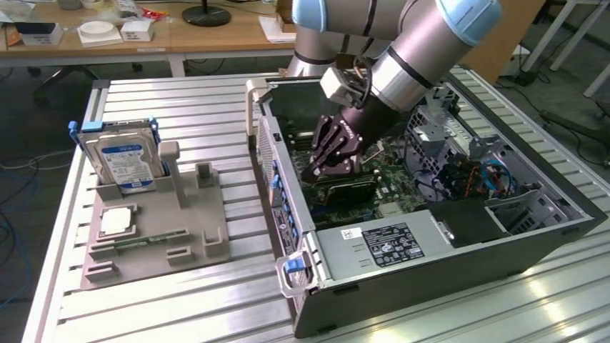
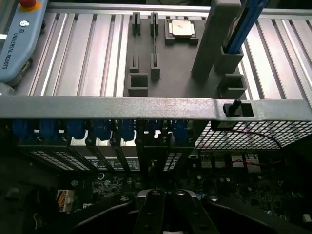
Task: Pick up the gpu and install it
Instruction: 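Press down on the gpu until it lock into place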
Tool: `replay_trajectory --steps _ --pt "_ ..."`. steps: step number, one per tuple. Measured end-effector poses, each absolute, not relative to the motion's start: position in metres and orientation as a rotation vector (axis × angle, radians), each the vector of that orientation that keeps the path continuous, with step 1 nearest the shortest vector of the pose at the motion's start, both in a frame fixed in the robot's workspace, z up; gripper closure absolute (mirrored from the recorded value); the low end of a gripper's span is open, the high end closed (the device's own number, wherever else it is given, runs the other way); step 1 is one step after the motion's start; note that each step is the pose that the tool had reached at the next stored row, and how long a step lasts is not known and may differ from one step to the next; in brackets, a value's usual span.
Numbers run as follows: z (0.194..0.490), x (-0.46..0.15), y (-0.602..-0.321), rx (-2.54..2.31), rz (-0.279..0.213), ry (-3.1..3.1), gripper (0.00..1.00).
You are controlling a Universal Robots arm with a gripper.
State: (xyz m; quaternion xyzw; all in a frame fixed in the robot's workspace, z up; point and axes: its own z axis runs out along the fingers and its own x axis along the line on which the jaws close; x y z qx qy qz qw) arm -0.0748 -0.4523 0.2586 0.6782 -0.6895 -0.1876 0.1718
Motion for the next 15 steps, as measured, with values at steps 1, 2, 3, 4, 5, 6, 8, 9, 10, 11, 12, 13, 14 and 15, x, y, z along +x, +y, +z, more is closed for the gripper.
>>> replay_trajectory --steps 1,2,3,4,5,6,8,9,10,11,12,13,14,15 --pt "0.2585 -0.0769 -0.4523 1.934 -0.521 -1.965 0.9" --pt "0.2585 -0.0785 -0.4523 1.943 -0.507 -1.975 0.9" --pt "0.2584 -0.0802 -0.4523 1.954 -0.493 -1.985 0.9" --pt "0.2584 -0.0817 -0.4522 1.964 -0.478 -1.995 0.9" --pt "0.2584 -0.083 -0.4519 1.974 -0.464 -2.004 0.9" --pt "0.2584 -0.0841 -0.4516 1.984 -0.449 -2.014 0.9" --pt "0.2583 -0.0854 -0.451 2.001 -0.423 -2.031 0.9" --pt "0.2583 -0.086 -0.451 2.005 -0.417 -2.035 0.9" --pt "0.2582 -0.086 -0.451 2.006 -0.417 -2.035 0.9" --pt "0.2582 -0.0861 -0.451 2.006 -0.417 -2.035 0.9" --pt "0.2583 -0.0862 -0.451 2.006 -0.417 -2.035 0.9" --pt "0.2583 -0.0864 -0.451 2.006 -0.417 -2.035 0.9" --pt "0.2583 -0.0864 -0.451 2.006 -0.417 -2.034 0.9" --pt "0.2583 -0.0864 -0.451 2.006 -0.417 -2.034 0.9"
